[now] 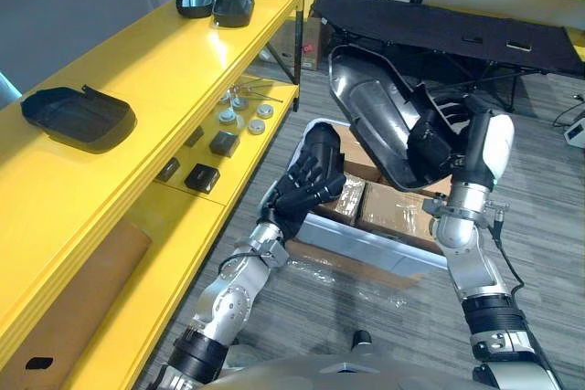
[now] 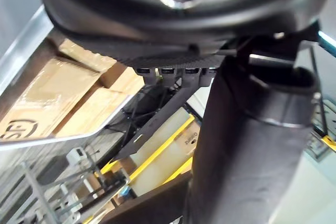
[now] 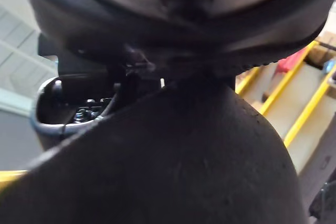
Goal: Walk over and take three plastic housings, then place them on the shelf
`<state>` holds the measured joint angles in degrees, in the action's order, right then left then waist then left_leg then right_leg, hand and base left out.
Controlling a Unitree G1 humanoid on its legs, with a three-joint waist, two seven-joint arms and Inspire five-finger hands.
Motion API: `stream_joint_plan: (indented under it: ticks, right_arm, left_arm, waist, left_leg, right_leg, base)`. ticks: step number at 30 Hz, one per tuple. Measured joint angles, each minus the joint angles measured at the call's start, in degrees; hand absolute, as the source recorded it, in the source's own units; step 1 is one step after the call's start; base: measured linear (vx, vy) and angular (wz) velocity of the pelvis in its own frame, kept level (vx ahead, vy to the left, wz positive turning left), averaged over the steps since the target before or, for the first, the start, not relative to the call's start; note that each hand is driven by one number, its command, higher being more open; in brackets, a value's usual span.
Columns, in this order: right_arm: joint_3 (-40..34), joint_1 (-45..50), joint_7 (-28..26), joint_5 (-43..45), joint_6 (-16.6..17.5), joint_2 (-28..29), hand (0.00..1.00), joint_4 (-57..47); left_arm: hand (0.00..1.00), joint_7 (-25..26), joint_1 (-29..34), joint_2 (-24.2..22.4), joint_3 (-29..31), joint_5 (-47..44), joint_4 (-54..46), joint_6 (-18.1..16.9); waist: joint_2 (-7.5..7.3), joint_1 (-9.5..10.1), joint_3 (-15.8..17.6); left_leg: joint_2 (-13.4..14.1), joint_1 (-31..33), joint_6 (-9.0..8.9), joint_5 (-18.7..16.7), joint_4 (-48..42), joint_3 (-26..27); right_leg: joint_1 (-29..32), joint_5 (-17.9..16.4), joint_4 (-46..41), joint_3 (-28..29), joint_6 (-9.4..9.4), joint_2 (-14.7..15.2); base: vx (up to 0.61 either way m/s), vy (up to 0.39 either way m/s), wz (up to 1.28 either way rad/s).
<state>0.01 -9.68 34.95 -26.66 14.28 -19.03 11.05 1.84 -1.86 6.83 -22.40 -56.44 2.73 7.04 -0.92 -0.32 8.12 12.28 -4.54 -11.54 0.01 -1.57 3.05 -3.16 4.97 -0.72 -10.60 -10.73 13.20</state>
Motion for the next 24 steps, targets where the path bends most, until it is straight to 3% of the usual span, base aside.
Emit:
stream_joint_plan:
  ticks: [5, 10, 23, 24]
  right_arm:
    - [3.68, 0.0, -1.78, 0.01, 2.31, 0.6, 0.0, 0.0]
    - [8.42, 0.04, -3.64, -0.01, 2.47, 1.48, 0.0, 0.0]
    - [11.95, 4.12, -4.53, 0.05, 2.6, 2.08, 0.0, 0.85]
    - [12.08, 4.12, -4.47, 0.05, 2.67, 2.1, 0.0, 1.36]
  left_arm:
    - [1.0, -0.42, -1.61, -0.24, -1.92, -9.91, 2.48, 2.04]
    - [1.0, -1.0, -4.31, -0.26, -2.89, -16.74, 5.21, 3.4]
    - [1.0, -5.33, -4.93, -0.22, -6.55, -26.66, 6.11, 2.3]
    - [0.0, -5.32, -4.93, -0.22, -6.74, -26.66, 6.1, 1.55]
  waist:
    - [-0.08, -0.01, -0.31]
    - [-0.13, -0.05, -0.44]
    - [-0.19, -0.16, -1.84]
    - [-0.21, -0.09, -1.86]
  left_leg:
    - [-0.01, -0.07, 0.06, 0.05, -0.04, 0.22]
    - [-0.03, -0.15, 0.07, 0.05, -0.04, 0.22]
    - [-0.14, -1.11, 0.17, 0.1, 0.73, 0.21]
    - [-0.14, -1.16, 0.17, 0.1, 0.73, 0.21]
  right_leg:
    - [-0.03, 0.17, 0.12, 0.31, 0.01, -0.01]
    - [-0.26, 0.19, 0.25, 0.32, -0.01, -0.01]
    - [-1.79, 0.4, 1.75, -0.18, -0.17, 0.0]
    - [-1.85, 0.4, 1.75, -0.2, -0.17, 0.0]
  base:
    - [0.0, 0.0, 0.0]
    - [0.0, 0.0, 0.0]
    - [0.0, 0.0, 0.0]
    - [0.0, 0.0, 0.0]
